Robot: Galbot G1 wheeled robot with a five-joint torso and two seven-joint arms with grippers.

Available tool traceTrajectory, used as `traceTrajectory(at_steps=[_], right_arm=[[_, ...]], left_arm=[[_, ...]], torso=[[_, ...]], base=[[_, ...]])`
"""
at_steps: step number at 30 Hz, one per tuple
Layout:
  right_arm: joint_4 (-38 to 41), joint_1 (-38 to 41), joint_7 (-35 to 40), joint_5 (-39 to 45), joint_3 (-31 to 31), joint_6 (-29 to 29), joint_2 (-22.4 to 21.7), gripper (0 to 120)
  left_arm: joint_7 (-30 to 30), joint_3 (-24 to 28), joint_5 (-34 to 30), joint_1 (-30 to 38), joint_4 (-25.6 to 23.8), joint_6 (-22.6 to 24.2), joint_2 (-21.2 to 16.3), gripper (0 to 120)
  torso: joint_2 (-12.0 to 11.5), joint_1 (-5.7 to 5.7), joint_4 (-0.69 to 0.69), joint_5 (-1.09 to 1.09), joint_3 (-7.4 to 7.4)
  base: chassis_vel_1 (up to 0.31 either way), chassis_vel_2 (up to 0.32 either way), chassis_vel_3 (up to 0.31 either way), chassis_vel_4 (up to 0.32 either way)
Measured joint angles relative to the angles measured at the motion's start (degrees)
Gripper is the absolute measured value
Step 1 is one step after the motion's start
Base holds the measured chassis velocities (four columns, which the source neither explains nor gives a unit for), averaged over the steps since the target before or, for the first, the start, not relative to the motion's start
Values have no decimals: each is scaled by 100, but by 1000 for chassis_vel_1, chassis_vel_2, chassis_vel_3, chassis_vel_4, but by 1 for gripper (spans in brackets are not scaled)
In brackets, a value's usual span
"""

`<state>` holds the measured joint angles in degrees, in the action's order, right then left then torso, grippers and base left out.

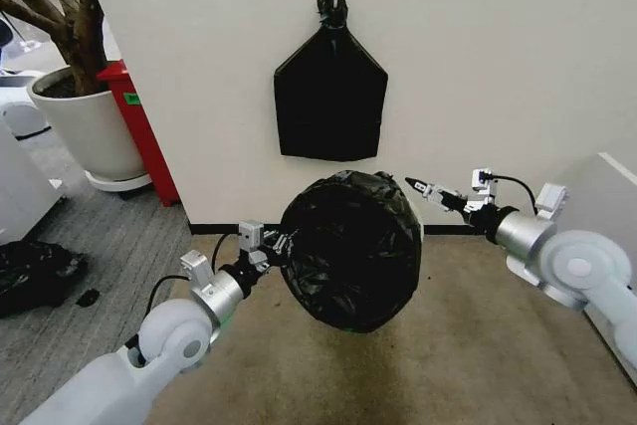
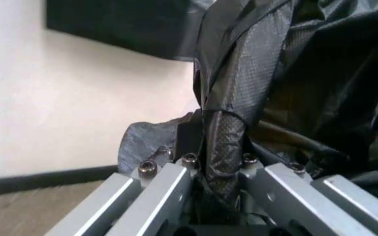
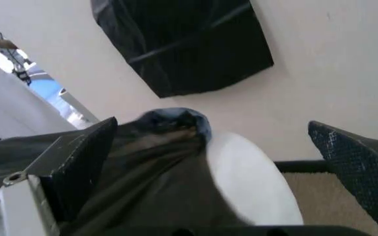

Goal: Place the garbage bag over the trash bin.

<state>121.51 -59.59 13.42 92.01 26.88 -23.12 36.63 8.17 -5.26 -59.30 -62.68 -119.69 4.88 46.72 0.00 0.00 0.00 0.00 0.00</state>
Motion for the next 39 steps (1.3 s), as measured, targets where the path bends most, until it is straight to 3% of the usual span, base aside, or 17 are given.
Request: traceTrajectory(at_steps=[5,7,11,14,15,20,21,24,27,28,33,39], right_arm=[[1080,2,817,-350,115,-41,113,100],[1237,26,941,-419,97,-79,121,100],[1988,128,1321,-1015,-164,-525,140,100],[2187,206,859,-2048,-618,-979,143,100],[2187,206,859,-2048,-618,-979,143,100],[2076,822,621,-2915,-2084,-1141,304,99],[2076,822,621,-2915,-2084,-1141,304,99],[1927,1534,1226,-2765,-3159,-1205,564,86],[1723,2291,2607,-1684,-4103,-1205,997,71],[1723,2291,2607,-1684,-4103,-1205,997,71],[1510,2786,4294,-444,-4650,-938,1464,51],[1117,3052,4988,-188,-4948,-617,1826,31]], left_arm=[[1171,99,-184,63,-174,253,27,1],[1327,119,-205,66,-213,313,27,1],[2221,203,-538,68,-489,631,-15,1],[2854,237,-887,91,-714,916,-109,1],[2854,237,-887,91,-714,916,-109,1],[3327,253,-1241,139,-922,1157,-214,1],[3327,253,-1241,139,-922,1157,-214,1],[3467,251,-1419,191,-980,1211,-254,1],[3528,251,-1476,248,-967,1220,-251,1],[3528,251,-1476,248,-967,1220,-251,1],[3521,309,-1417,301,-882,1218,-176,1],[3470,374,-1234,312,-845,1197,-143,1]], torso=[[0,0,0,0,0],[0,0,0,-1,0],[0,0,0,-1,-1],[0,0,0,-1,-1],[0,0,0,-1,-1],[0,0,0,0,0],[0,0,0,0,0],[0,0,1,0,0],[0,0,2,-1,0],[0,0,2,-1,0],[0,0,0,-2,0],[0,0,0,-1,0]], base=[[0,0,0,0],[0,0,0,0],[0,0,0,0],[0,0,0,0],[0,0,0,0],[0,0,0,0],[0,0,0,0],[0,0,0,0],[0,0,0,0],[0,0,0,0],[0,0,0,0],[0,0,0,0]])
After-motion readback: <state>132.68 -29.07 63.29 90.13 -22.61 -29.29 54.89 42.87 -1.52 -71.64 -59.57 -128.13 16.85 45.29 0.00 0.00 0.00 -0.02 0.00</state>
